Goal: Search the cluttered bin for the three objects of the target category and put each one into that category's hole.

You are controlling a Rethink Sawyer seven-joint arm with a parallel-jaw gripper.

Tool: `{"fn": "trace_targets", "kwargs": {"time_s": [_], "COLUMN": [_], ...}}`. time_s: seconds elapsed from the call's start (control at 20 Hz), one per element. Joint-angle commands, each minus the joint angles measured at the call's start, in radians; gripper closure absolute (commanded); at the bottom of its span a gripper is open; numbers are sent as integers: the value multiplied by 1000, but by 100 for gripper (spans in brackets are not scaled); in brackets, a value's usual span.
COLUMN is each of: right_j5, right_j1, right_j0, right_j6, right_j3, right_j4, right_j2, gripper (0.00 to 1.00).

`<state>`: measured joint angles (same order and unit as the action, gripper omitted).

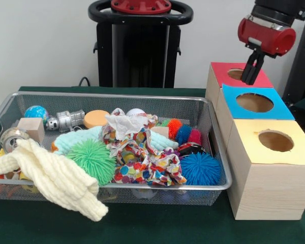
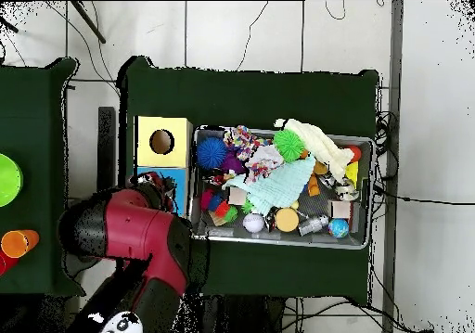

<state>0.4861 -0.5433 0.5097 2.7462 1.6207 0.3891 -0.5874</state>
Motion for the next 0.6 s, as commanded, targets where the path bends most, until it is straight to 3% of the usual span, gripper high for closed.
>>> {"fn": "trace_targets", "kwargs": {"time_s": [0.05,0.25,0.6], "right_j5": [-41,-17,-19], "right_j1": [-107,-221,-289], "right_j0": [-170,-353,-541], "right_j6": [-227,-457,-537], "right_j3": [165,242,283], "right_j4": [-141,-273,-467], "right_j2": [208,330,475], "gripper": [100,100,100]}}
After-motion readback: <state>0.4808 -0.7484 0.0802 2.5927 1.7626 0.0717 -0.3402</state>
